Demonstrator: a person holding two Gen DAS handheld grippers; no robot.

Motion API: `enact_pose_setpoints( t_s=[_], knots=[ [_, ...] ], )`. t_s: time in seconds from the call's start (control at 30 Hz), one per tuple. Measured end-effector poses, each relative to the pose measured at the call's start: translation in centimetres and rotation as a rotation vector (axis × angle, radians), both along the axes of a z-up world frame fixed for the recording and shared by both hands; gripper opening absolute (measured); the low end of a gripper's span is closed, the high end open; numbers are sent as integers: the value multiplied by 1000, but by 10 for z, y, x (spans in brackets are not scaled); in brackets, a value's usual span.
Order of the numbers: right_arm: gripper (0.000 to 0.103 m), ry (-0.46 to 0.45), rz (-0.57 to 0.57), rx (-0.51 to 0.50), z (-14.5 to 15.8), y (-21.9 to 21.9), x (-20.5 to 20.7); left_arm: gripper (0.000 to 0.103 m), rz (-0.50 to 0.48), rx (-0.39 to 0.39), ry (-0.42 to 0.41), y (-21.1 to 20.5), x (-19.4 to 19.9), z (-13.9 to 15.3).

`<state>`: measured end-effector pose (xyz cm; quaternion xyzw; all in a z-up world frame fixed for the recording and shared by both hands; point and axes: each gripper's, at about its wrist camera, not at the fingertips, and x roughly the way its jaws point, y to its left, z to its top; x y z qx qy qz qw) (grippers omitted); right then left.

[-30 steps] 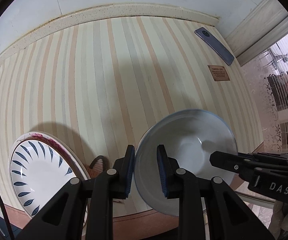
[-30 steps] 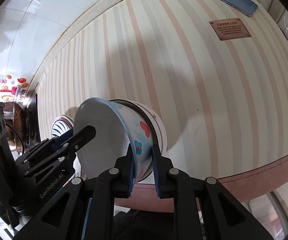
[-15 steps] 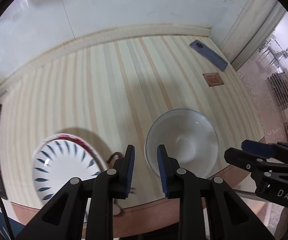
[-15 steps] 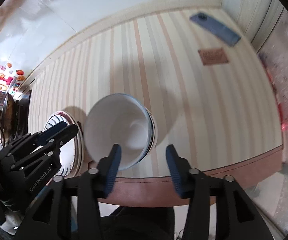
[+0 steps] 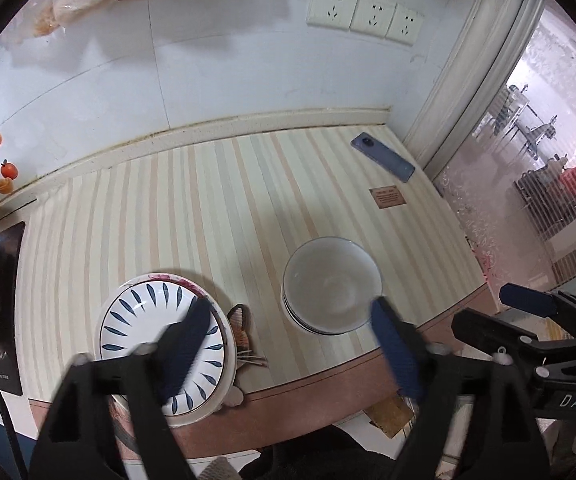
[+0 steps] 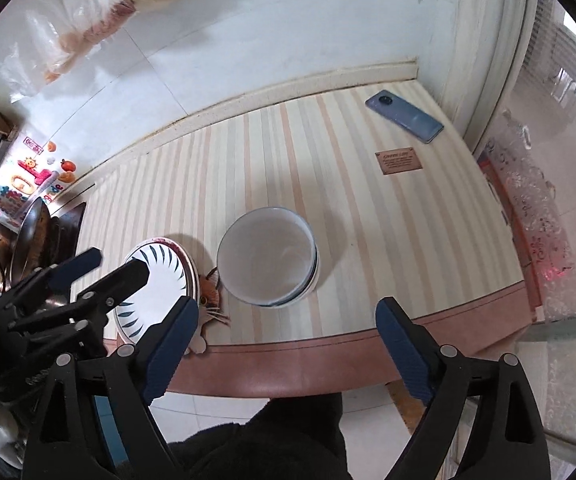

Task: Organize plates and bowls

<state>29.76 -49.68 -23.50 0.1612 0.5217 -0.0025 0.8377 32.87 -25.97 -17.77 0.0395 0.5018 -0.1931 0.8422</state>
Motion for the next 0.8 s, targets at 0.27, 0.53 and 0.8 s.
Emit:
enact_pose_setpoints(
  t_s=[0.27, 0.53, 0.8],
  knots=[
    [95, -46, -3, 20, 16, 1, -30, 94, -15, -30, -28, 4, -11, 13],
    [96, -25, -13, 70, -4, -16, -15, 94, -33, -19, 75, -10, 14, -25],
    [96, 95, -8, 191, -75, -40, 37, 94, -7, 12, 194, -21, 66, -81]
  ],
)
